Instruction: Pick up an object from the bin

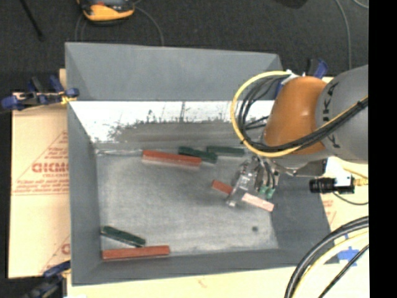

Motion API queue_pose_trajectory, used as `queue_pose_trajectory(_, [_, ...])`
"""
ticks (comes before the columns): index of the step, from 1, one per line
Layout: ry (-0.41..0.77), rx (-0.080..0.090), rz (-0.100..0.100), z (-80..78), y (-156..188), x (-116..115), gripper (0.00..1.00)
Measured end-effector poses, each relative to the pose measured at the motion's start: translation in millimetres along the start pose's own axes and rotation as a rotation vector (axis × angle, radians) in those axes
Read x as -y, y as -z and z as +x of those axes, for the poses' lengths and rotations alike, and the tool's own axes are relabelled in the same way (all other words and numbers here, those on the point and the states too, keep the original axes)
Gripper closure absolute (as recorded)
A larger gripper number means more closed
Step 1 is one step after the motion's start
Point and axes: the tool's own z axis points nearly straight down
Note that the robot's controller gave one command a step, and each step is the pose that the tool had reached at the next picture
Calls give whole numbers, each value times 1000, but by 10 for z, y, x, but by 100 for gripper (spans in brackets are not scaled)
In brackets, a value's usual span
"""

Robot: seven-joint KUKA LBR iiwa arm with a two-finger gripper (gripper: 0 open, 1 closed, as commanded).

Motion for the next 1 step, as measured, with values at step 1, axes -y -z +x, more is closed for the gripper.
queue_pose_trajectory(1, [1,5,-2,-11,167,-5,100])
